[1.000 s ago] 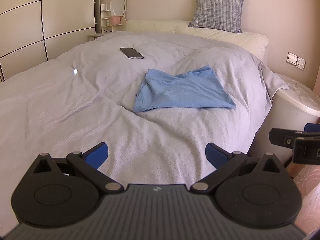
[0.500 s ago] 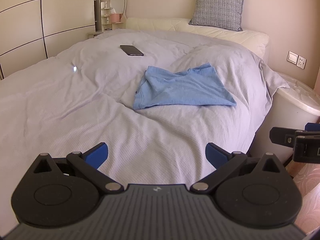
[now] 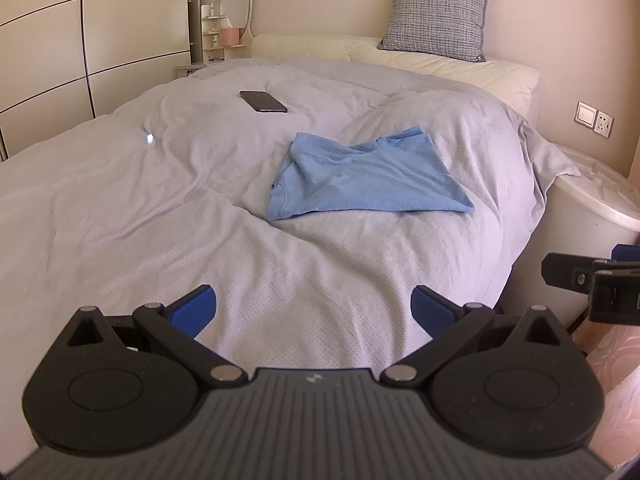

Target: Fold clothes

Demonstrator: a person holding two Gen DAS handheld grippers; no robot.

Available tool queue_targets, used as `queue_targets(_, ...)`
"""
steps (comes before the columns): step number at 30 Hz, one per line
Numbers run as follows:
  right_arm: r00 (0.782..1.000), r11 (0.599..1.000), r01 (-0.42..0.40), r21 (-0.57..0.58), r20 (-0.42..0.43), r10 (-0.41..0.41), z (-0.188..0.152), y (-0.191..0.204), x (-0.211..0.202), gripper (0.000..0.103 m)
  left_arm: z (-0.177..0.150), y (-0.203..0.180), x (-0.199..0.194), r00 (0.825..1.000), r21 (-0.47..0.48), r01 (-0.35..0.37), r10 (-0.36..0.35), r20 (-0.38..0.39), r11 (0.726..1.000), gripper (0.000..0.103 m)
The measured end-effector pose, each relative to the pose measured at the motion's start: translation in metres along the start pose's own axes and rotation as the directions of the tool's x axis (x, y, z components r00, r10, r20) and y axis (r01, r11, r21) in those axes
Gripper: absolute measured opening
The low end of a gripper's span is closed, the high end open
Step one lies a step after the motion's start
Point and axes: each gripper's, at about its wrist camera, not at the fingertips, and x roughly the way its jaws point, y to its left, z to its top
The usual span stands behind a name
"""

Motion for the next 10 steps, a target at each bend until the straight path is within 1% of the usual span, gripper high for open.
queue_targets(10,1.0,1.0,0.003,0.0,0.006,-0.003,-0.0004,-0.0011,-0.0016,0.101,0.0016,-0.0041,-0.0042,1.0,0.021,0.005,-0.005,0.021,1.0,0.102)
